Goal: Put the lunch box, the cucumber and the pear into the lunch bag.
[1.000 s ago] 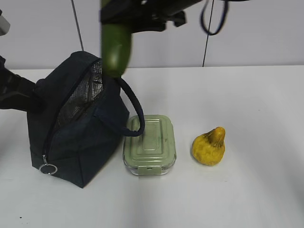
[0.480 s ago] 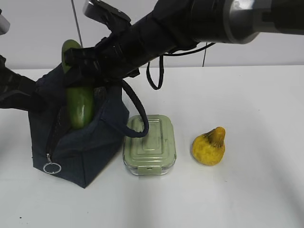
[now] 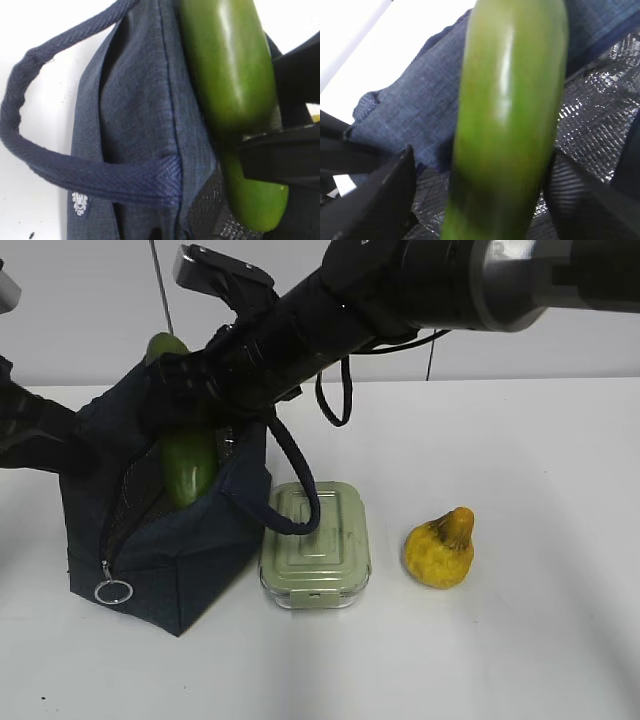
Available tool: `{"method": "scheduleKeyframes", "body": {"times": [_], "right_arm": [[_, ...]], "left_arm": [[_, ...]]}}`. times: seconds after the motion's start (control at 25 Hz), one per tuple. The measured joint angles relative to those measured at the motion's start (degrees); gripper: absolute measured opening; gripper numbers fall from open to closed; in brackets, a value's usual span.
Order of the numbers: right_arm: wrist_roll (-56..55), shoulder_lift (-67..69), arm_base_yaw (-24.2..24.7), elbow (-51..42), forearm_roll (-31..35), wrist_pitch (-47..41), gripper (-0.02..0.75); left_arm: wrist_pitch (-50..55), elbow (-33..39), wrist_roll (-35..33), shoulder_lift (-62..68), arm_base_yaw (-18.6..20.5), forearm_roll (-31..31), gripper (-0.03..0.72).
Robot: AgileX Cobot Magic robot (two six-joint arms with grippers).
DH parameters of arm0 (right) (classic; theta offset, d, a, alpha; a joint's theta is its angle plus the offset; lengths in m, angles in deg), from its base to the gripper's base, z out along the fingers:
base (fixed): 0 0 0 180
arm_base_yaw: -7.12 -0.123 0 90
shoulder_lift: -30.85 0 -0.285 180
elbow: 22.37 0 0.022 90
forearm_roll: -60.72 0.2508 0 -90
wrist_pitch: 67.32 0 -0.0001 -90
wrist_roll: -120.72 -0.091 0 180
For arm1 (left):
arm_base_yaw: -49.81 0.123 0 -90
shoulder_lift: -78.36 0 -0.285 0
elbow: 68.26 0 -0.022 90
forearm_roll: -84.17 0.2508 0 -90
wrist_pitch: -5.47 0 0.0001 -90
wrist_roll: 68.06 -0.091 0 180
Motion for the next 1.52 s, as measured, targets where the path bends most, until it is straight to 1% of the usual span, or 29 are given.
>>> {"method": "scheduleKeyframes", "body": {"times": [0.16,0.36,0.44,0.48,0.52,0.56,0.64,0.76,0.88,1.04,1.36,1.52], "right_arm": [[0.11,-0.72,0.93,2.00,-3.21,-1.58,0.610],[0.11,-4.94,4.24,5.21,-4.59,-2.61,0.610],[-1.01,-6.62,5.36,5.60,-6.70,-3.28,0.609],[-2.64,-7.47,5.77,5.60,-9.37,-4.21,0.608],[-2.64,-7.47,5.77,5.60,-9.37,-4.21,0.608],[-9.27,-8.57,6.91,5.74,-17.80,-8.00,0.601],[-15.83,-8.73,8.19,5.78,-26.92,-13.29,0.596],[-21.25,-8.73,10.71,5.11,-35.86,-21.27,0.595],[-24.59,-8.73,13.51,3.03,-41.45,-26.93,0.588],[-25.49,-8.73,14.28,-1.41,-44.34,-29.90,0.572],[-26.57,-8.73,14.56,-11.27,-47.02,-28.47,0.566],[-26.44,-8.49,14.56,-13.32,-46.72,-27.10,0.566]], "left_arm": [[0.00,0.00,0.00,0.00,0.00,0.05,-0.016],[-0.05,0.00,0.00,0.00,0.00,0.12,-0.016],[-0.05,0.00,0.00,0.00,0.00,0.12,-0.016],[-0.05,0.00,0.00,0.00,0.00,0.12,-0.016],[-0.05,0.00,0.00,0.00,0.00,0.12,-0.016],[0.00,0.00,0.00,0.00,0.00,0.12,-0.016],[0.00,0.00,0.00,0.00,0.00,0.12,-0.016],[0.00,0.00,0.00,0.00,0.00,0.18,-0.016],[0.00,0.00,0.00,0.00,0.00,0.18,-0.016],[0.00,0.00,0.00,0.00,0.00,0.18,-0.016],[0.00,0.00,0.00,0.00,0.00,0.18,-0.016],[0.00,0.00,0.00,0.00,0.00,0.18,-0.016]]}}
